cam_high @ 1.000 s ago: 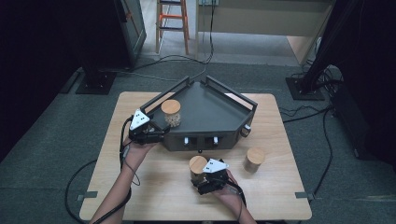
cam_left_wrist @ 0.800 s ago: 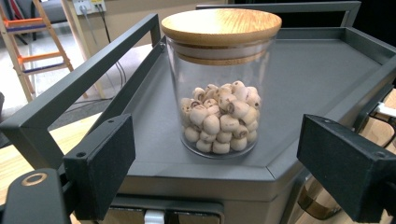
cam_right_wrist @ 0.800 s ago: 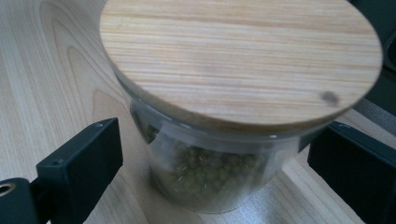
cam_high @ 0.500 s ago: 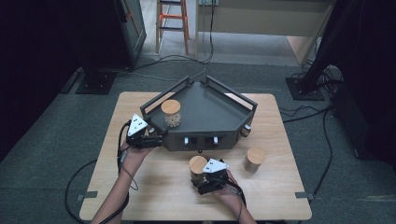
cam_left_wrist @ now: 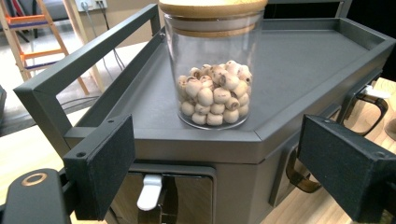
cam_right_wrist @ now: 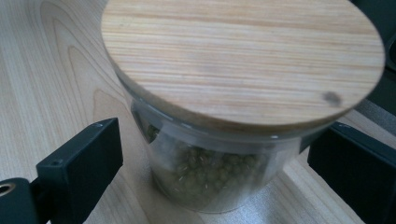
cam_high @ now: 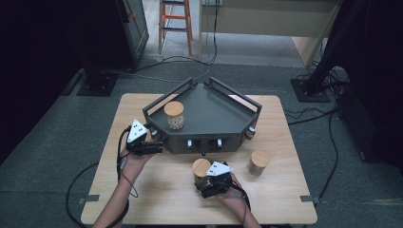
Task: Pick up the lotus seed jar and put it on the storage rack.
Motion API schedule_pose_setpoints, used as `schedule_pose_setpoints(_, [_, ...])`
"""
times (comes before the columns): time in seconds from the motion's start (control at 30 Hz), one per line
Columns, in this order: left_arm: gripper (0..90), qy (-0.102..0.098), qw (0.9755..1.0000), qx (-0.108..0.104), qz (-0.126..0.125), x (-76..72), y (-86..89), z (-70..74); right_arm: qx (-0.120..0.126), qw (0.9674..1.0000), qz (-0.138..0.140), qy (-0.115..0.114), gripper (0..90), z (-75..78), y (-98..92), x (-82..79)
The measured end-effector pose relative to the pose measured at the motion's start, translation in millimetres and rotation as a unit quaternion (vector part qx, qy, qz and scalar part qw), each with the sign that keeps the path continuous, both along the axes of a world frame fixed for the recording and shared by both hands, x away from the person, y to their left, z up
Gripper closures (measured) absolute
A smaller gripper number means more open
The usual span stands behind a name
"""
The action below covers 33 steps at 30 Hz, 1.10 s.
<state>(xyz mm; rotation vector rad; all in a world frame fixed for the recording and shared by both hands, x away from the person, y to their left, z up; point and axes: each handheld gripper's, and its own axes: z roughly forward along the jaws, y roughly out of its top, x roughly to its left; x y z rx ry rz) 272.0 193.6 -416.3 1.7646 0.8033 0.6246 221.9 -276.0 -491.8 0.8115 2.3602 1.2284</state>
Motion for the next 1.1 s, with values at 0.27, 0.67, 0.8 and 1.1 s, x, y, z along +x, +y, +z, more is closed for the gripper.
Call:
schedule_pose_setpoints(0.27, [11.4,-0.005,1.0,0.003,-0.003,-7.0,-1.8,-3.7,-0.001,1.0,0.001,-0.001,3.0,-0.1,-0.1,0.2])
schedule_pose_setpoints(0.67, [11.4,-0.001,1.0,0.009,-0.004,-9.7,-2.0,-8.2,0.001,1.0,0.003,0.001,2.9,0.0,-0.9,0.8])
schedule_pose_setpoints(0.8, [11.4,-0.001,0.9999,0.014,0.0,-12.0,-2.1,-10.4,0.001,1.0,0.003,0.001,3.0,0.0,-0.9,0.6])
schedule_pose_setpoints(1.1, [11.4,0.002,1.0,0.007,0.003,-15.7,1.9,-15.9,0.0,1.0,0.003,0.0,3.0,0.0,-0.6,0.5])
